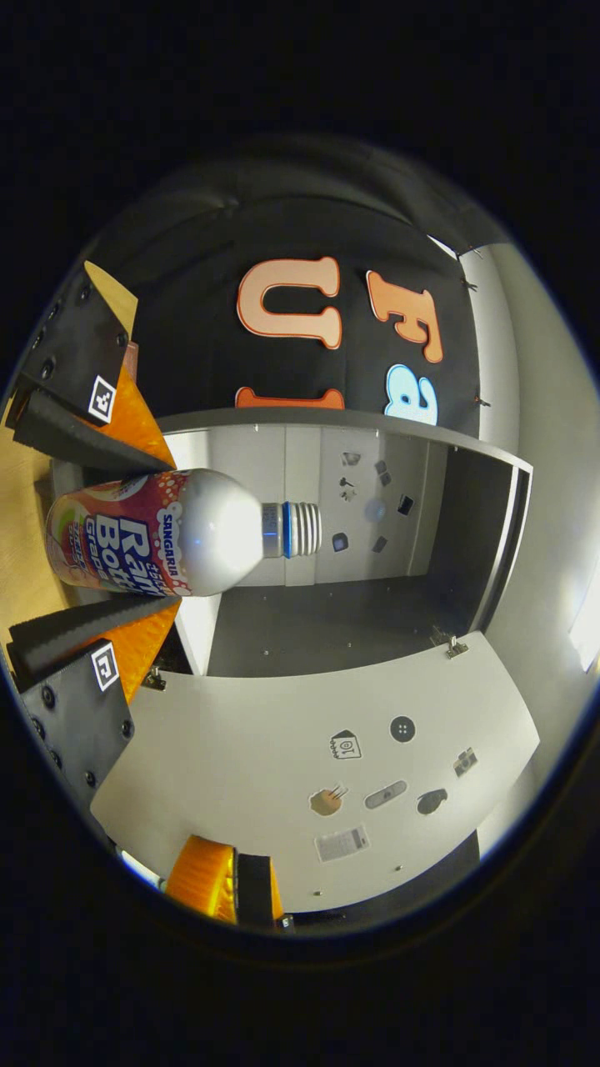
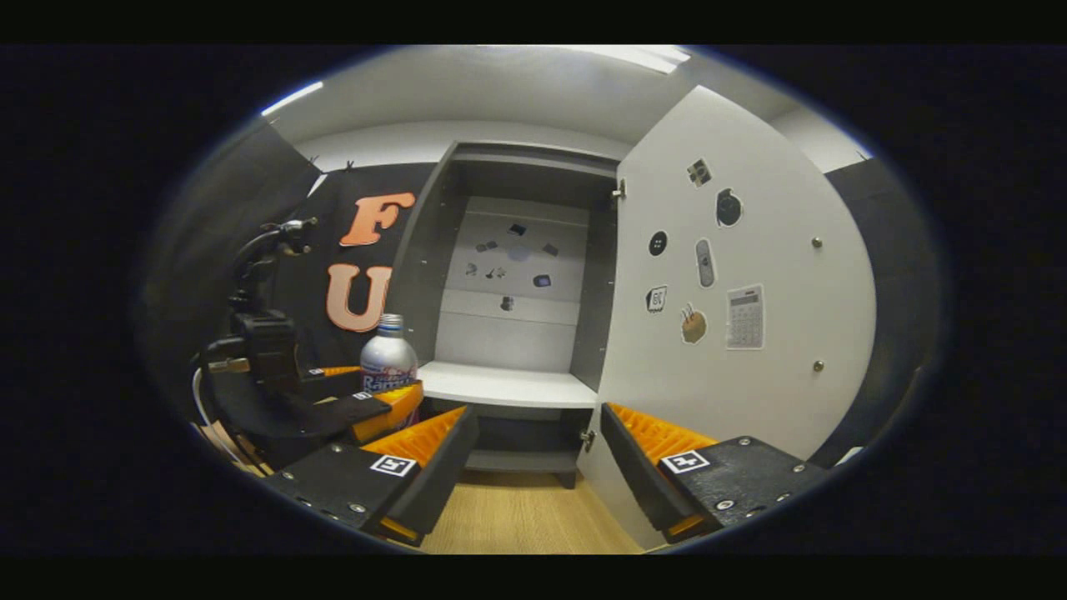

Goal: Open the cabinet door with the right hand, grasp the bottle in the cabinet with the left hand and place it on the coaster, then close the cabinet door with the right hand.

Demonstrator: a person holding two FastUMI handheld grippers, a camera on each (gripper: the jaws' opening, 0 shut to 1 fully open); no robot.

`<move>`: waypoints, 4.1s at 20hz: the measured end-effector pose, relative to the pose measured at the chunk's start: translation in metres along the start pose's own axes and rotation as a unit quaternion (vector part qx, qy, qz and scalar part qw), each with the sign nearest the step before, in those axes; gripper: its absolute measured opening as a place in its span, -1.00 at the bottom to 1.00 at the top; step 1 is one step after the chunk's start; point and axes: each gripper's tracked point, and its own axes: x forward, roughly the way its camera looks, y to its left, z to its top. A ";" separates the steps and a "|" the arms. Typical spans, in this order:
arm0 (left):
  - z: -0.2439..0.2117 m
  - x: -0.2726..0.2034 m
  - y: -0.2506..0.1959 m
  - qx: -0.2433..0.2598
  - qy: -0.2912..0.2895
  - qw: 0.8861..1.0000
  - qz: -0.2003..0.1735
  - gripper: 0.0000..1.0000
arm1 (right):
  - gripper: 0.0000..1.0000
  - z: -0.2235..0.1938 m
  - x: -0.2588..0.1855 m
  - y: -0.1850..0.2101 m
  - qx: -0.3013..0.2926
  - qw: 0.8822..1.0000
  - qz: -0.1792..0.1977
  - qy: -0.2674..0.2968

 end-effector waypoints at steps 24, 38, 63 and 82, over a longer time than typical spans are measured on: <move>-0.218 -0.123 -0.021 0.008 0.104 0.994 0.036 0.61 | 0.88 -0.072 -0.066 0.030 -0.013 0.995 0.005 0.098; -0.248 -0.138 -0.022 0.004 0.126 0.991 0.051 0.65 | 0.87 -0.081 -0.074 0.043 -0.010 0.992 0.026 0.120; -0.188 -0.120 -0.022 0.013 0.122 0.992 0.011 0.97 | 0.87 -0.045 -0.082 0.025 0.025 0.997 -0.017 0.071; 0.000 -0.100 0.039 -0.018 0.047 0.996 0.076 0.97 | 0.87 0.015 -0.075 -0.026 0.031 0.999 -0.038 -0.010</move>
